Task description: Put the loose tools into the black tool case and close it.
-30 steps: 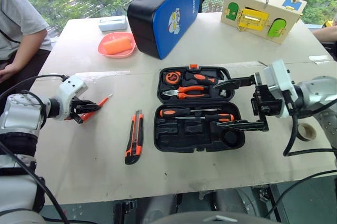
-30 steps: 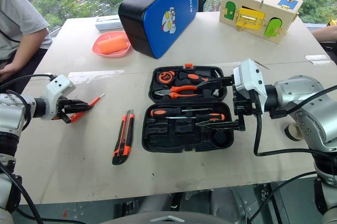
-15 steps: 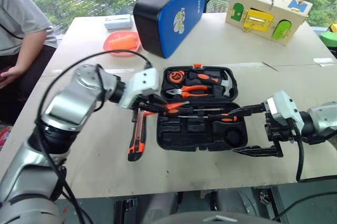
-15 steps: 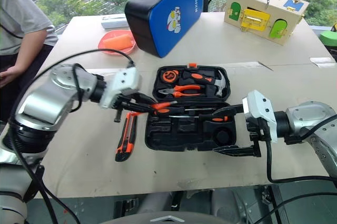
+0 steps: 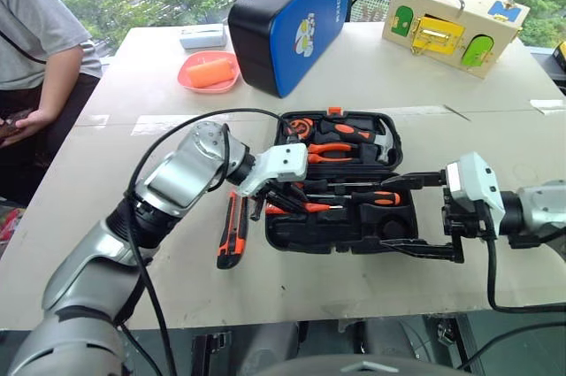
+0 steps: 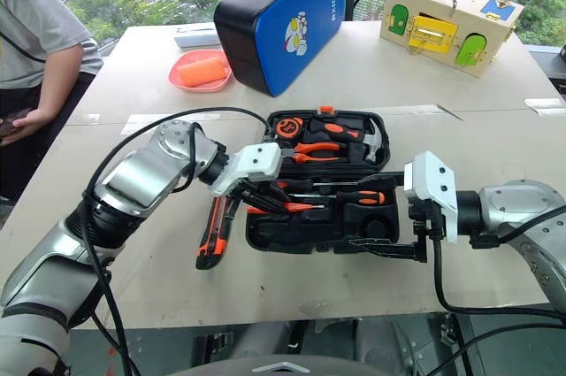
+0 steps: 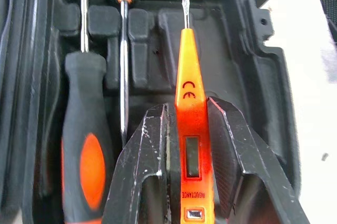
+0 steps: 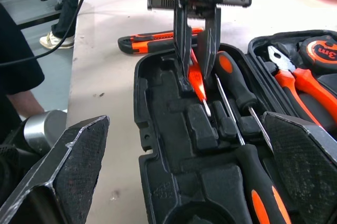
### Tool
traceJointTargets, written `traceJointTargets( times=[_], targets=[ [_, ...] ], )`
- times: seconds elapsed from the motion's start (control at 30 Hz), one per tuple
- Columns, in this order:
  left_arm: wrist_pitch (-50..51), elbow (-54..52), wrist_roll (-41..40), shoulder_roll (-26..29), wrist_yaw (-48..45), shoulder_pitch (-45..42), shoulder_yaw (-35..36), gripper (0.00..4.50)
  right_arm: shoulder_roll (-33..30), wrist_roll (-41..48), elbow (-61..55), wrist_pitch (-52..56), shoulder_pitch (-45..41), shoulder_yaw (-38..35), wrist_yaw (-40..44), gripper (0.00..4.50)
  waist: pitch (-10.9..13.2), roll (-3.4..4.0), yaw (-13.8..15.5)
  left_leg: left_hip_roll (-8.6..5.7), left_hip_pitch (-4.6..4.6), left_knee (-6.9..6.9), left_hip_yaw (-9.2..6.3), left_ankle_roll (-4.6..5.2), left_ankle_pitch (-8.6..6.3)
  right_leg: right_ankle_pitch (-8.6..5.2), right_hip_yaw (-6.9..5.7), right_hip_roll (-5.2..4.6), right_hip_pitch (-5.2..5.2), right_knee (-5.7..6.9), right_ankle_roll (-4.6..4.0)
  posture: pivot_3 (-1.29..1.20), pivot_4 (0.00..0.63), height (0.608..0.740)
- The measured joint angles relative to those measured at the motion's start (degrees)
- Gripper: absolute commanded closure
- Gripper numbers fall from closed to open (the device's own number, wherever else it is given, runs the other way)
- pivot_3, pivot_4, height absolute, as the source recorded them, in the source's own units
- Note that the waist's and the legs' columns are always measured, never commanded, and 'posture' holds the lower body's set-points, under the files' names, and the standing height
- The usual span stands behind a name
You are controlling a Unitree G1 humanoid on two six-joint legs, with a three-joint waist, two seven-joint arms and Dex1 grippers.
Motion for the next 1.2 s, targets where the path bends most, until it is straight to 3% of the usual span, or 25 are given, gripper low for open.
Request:
traceJointTargets(
  times=[0.23,0.47,0.5,0.53,0.7,0.9,1.03,1.1,1.17,1.2],
  targets=[
    [-1.0,2.8,2.8,-3.3,1.1,-0.9,-1.6,3.97,0.0,1.0,-0.2,0.3,0.1,-0.1,-1.7,0.00,0.0,0.00,-0.1,0.00,0.00,0.02,0.00,0.00,0.00,0.00,0.01,0.00,0.01,0.01,0.00,0.00,0.150,0.735],
    [-0.9,2.4,3.2,-3.2,1.2,-0.7,-1.7,3.97,0.0,1.3,-0.2,0.3,0.0,-0.1,-2.5,0.00,0.0,-0.01,0.0,-0.01,0.00,0.07,-0.01,0.00,0.00,0.01,0.00,0.00,0.03,0.02,0.02,0.00,0.150,0.735],
    [-0.8,2.0,3.1,-2.8,1.1,-0.3,-1.3,2.97,0.1,1.3,-0.2,0.3,-0.2,-0.1,-2.6,0.00,0.0,-0.01,-0.1,-0.01,0.00,0.07,-0.01,0.00,0.00,0.01,0.00,0.00,0.03,0.02,0.02,0.00,0.150,0.735],
    [-0.8,1.4,3.0,-2.2,0.9,0.3,-1.0,2.77,0.1,1.3,-0.2,0.2,-0.3,-0.1,-2.7,0.00,0.0,-0.01,-0.1,-0.01,0.00,0.07,-0.02,0.00,0.00,0.01,0.00,0.00,0.02,0.02,0.02,0.00,0.150,0.735],
    [2.7,-2.1,-2.4,-1.0,-1.6,2.0,2.1,0.35,0.4,1.3,0.2,0.2,-1.0,0.0,-2.8,0.00,0.0,-0.01,-0.1,-0.01,0.00,0.06,-0.04,0.00,0.00,0.01,-0.01,0.00,0.01,0.02,0.02,0.00,0.150,0.735],
    [6.6,-4.3,-12.5,2.4,-2.1,5.0,15.8,0.35,0.5,1.9,0.2,0.3,-1.3,0.1,-2.8,0.00,0.0,0.00,-0.3,0.00,0.04,0.04,-0.04,0.00,0.00,0.01,0.03,-0.01,0.01,0.02,0.02,0.00,0.150,0.735],
    [7.4,-2.8,-16.4,0.6,1.6,9.6,21.9,2.05,0.5,1.9,0.6,0.3,-1.3,0.1,-2.8,0.00,0.0,0.00,0.0,-0.01,0.04,0.07,-0.04,0.00,0.00,0.01,0.00,-0.02,0.04,0.00,0.02,0.00,0.150,0.735],
    [5.5,-1.0,-16.0,-1.0,4.1,12.6,22.0,3.18,0.5,1.8,1.5,0.3,-1.3,0.1,-2.7,0.00,0.0,0.00,0.0,-0.01,0.04,0.11,-0.03,0.00,0.00,0.01,0.00,-0.03,0.10,0.00,0.02,0.00,0.150,0.735],
    [4.5,-0.3,-15.7,-2.8,5.7,13.8,21.7,3.87,0.5,1.8,2.0,0.3,-1.4,0.1,-2.7,0.00,0.0,-0.01,0.1,-0.01,0.03,0.13,-0.05,0.00,0.00,0.02,-0.01,-0.07,0.11,0.00,0.02,0.00,0.150,0.735],
    [4.1,0.2,-15.5,-4.2,6.7,14.2,21.6,4.44,0.6,1.7,2.2,0.3,-1.6,0.1,-2.7,0.00,0.0,-0.02,0.2,-0.01,0.03,0.16,-0.05,0.00,0.00,0.02,-0.01,-0.07,0.11,0.00,0.02,0.00,0.150,0.735]
  ],
)
